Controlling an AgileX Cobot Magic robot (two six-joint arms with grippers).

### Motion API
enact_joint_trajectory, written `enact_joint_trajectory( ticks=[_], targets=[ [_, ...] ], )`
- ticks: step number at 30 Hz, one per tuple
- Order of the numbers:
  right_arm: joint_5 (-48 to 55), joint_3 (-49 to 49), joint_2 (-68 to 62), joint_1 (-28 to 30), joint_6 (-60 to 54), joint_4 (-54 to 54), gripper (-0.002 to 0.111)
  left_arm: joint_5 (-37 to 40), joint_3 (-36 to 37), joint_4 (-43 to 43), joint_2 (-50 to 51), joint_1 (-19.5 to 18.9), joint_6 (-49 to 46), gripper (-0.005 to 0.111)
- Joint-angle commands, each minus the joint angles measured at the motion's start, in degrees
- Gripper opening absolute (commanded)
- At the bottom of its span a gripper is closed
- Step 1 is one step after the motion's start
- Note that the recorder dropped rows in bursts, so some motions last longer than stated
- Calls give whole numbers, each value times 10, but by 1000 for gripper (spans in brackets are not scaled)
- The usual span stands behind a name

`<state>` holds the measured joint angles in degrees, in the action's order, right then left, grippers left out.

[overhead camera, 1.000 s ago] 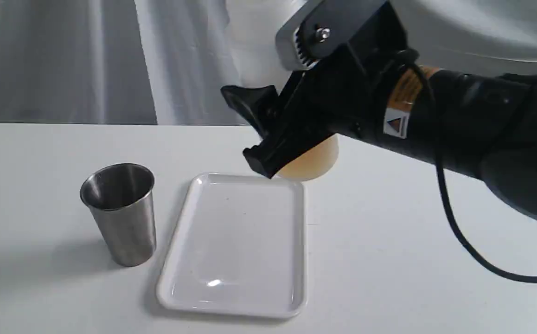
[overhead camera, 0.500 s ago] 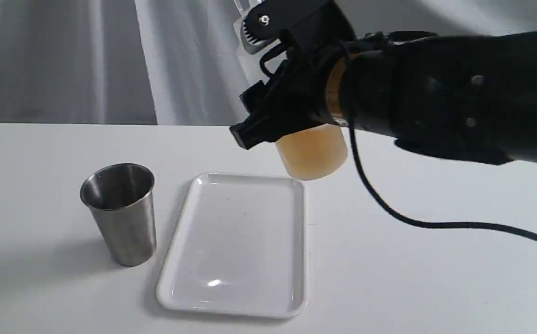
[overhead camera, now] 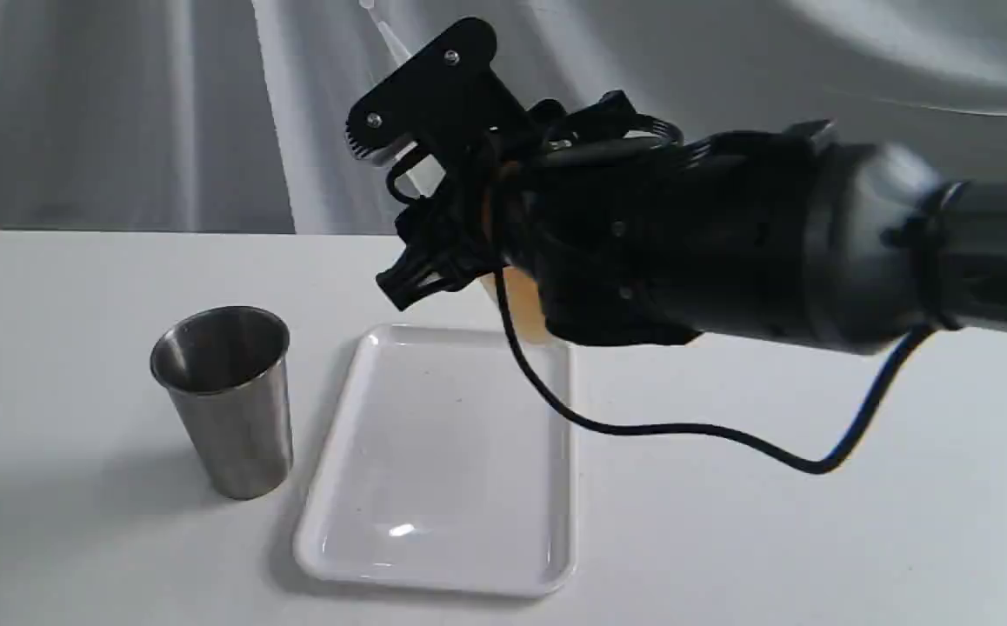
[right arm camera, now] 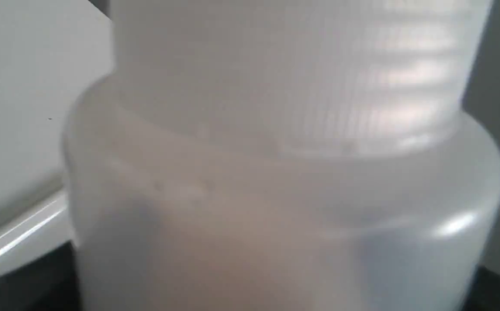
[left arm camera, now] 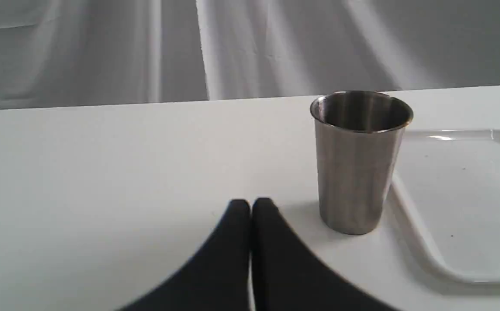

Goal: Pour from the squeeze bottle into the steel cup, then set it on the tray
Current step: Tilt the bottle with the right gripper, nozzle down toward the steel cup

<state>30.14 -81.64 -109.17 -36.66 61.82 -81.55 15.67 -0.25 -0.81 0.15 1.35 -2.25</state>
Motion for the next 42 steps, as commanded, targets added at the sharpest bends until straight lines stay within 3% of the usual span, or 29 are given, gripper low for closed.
enact_joint_trajectory(
  ticks=[1,9,16,37,42],
  targets=[
    [46,-35,-20,-10,-37,-16,0,-4,3,-1,-1,-1,2,0],
    [128,-106,-86,-28,-132,-16,0,-4,3,-1,-1,-1,3,0],
    [129,-132,-119,-53,-248,-23,0,-4,3,-1,-1,-1,2,0],
    [160,-132,-150,-62,-373,-44,0,-4,3,-1,-1,-1,3,0],
    [205,-171,-179,-62,-395,-45,0,-4,3,-1,-1,-1,2,0]
  ],
)
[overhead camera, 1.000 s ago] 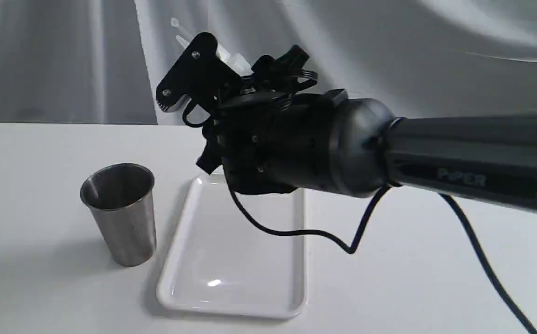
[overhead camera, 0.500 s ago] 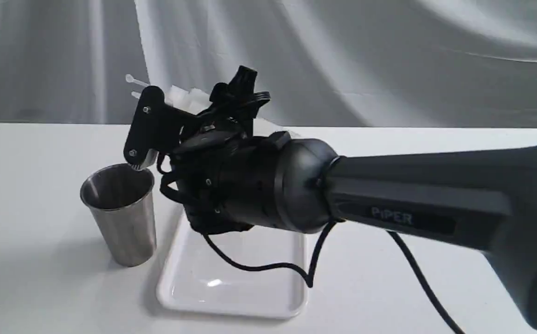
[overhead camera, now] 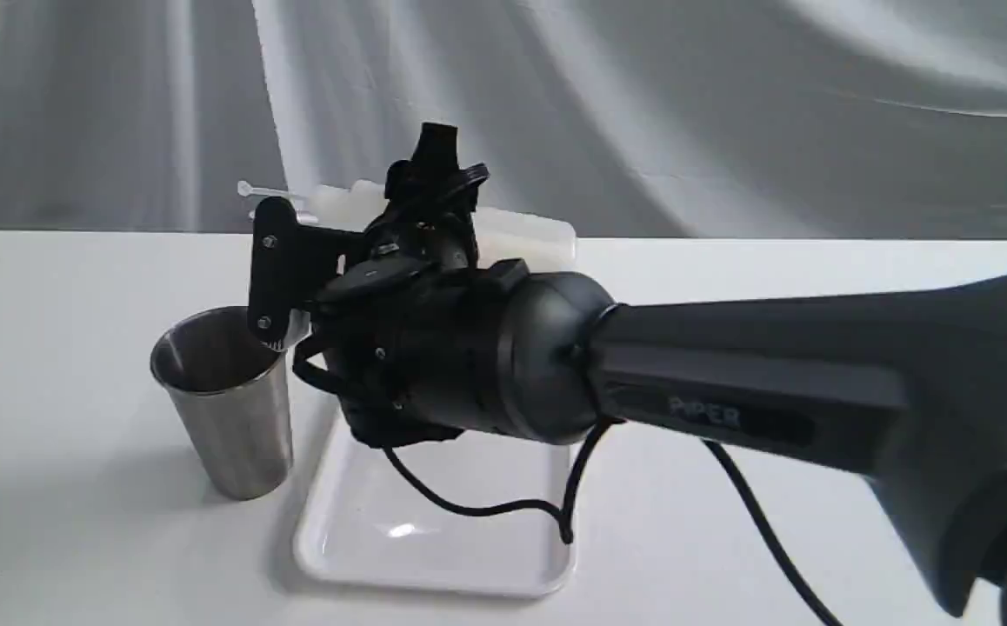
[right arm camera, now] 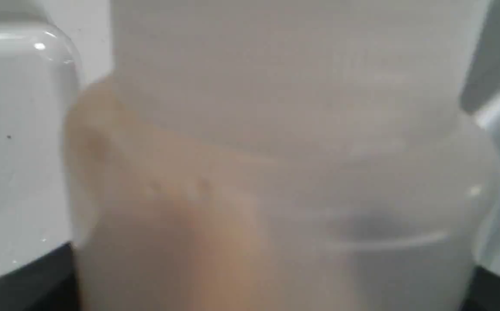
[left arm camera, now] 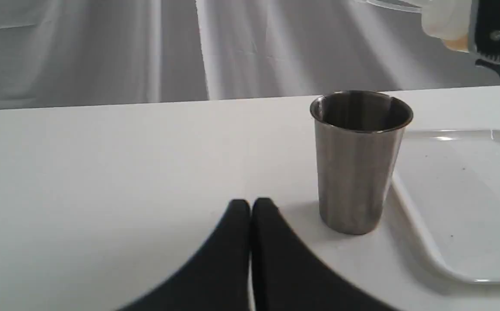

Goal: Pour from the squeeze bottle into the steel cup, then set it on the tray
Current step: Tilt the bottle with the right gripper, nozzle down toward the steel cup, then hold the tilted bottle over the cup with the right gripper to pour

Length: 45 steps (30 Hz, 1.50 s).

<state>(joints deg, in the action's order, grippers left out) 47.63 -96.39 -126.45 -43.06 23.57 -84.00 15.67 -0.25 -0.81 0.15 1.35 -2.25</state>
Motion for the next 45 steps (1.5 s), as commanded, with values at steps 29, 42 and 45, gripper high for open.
enact_joint_trajectory(
  ticks=[29,42,45],
  targets=[
    [8,-57,-20,-5,-193,-66,0,-4,3,-1,-1,-1,2,0],
    [-4,-57,-20,-5,-208,-115,0,-4,3,-1,-1,-1,3,0],
    [-4,-57,-20,-5,-208,-134,0,-4,3,-1,-1,-1,3,0]
  ],
)
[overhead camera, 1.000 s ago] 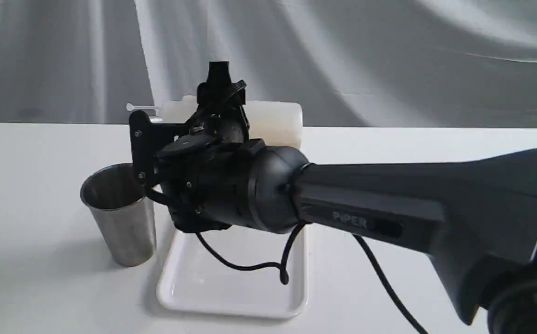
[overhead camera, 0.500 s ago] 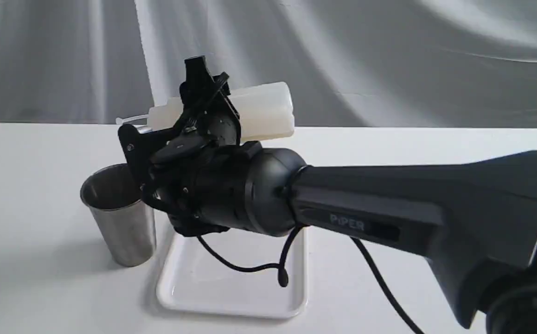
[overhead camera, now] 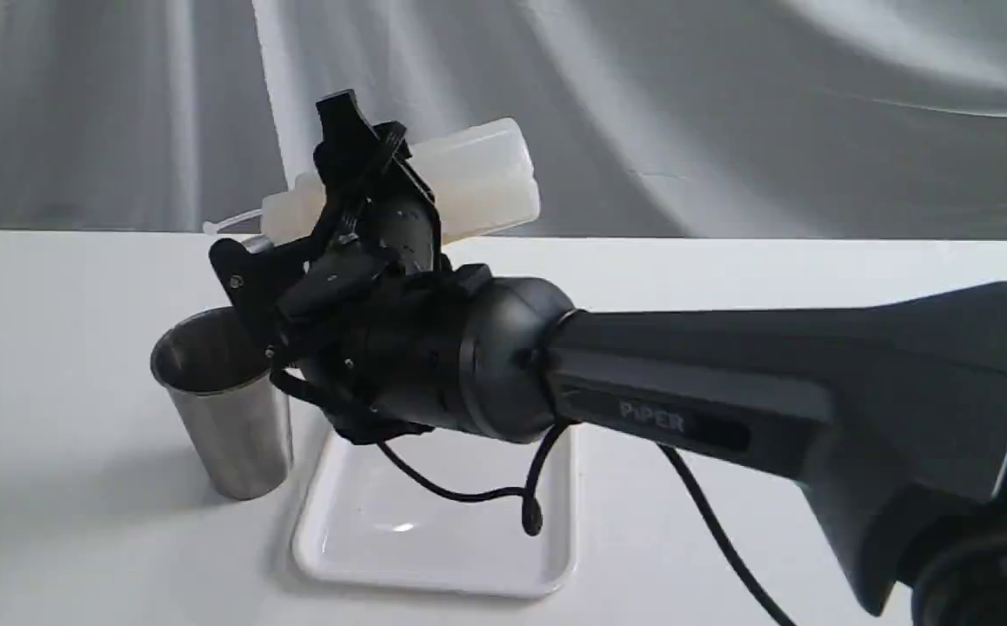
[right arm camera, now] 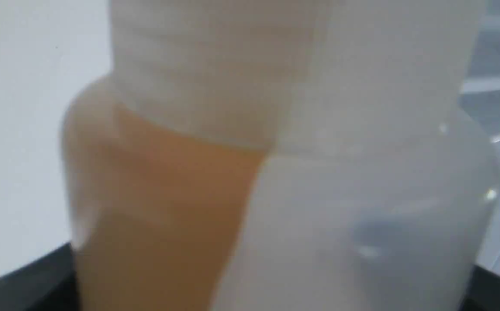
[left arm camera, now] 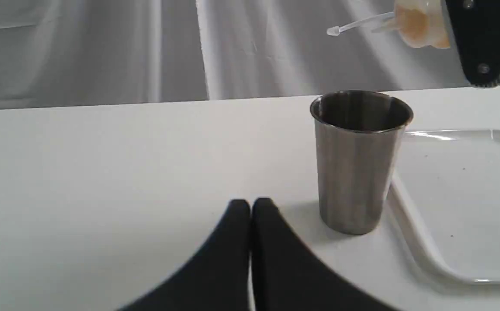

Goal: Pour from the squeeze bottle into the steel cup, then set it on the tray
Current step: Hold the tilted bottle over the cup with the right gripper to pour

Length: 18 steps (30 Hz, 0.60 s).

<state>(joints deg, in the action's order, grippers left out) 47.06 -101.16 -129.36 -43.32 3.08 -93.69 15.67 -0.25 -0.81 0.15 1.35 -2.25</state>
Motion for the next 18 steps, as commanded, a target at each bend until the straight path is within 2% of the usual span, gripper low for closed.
enact_joint_trajectory(
  ticks=[1,18],
  targets=[
    [1,-9,9,-2,-3,-44,0,-4,3,-1,-1,-1,2,0],
    [1,-9,9,-1,-27,-63,0,-4,3,-1,-1,-1,3,0]
  ],
)
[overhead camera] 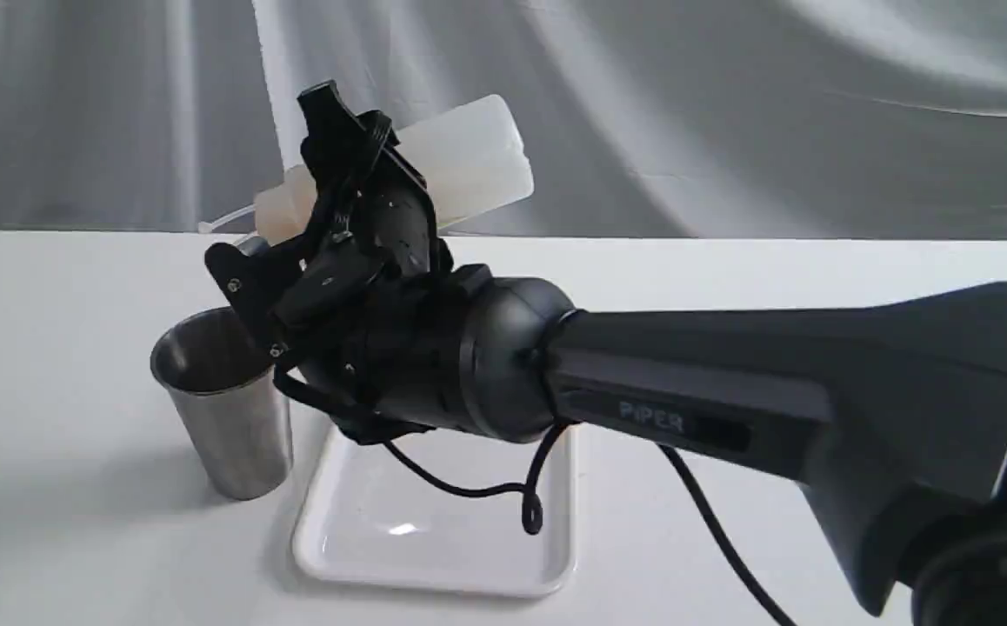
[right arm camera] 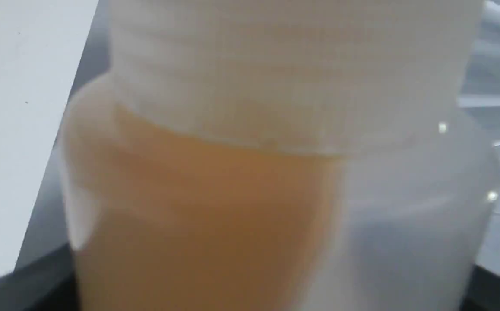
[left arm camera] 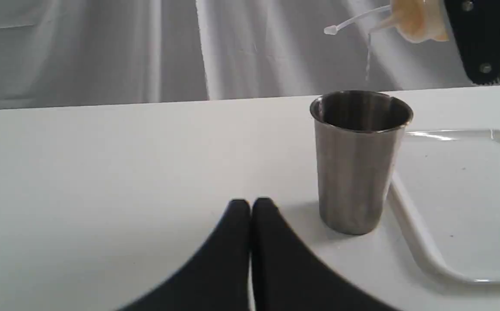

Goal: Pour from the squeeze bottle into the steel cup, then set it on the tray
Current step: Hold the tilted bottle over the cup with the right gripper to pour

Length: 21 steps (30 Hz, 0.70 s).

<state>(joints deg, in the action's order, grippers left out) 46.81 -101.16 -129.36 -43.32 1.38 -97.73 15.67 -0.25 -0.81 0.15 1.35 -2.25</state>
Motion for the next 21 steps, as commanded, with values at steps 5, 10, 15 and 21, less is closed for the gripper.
enact_joint_trajectory(
  ticks=[5,10,15,21],
  targets=[
    [4,-9,9,-1,-61,-22,0,-4,3,-1,-1,-1,3,0],
    [4,-9,9,-1,-68,-22,0,-4,3,-1,-1,-1,1,0],
    [4,-9,9,-1,-86,-22,0,-4,3,-1,-1,-1,1,0],
    [4,-9,9,-1,-88,-22,0,-4,3,-1,-1,-1,3,0]
  ],
)
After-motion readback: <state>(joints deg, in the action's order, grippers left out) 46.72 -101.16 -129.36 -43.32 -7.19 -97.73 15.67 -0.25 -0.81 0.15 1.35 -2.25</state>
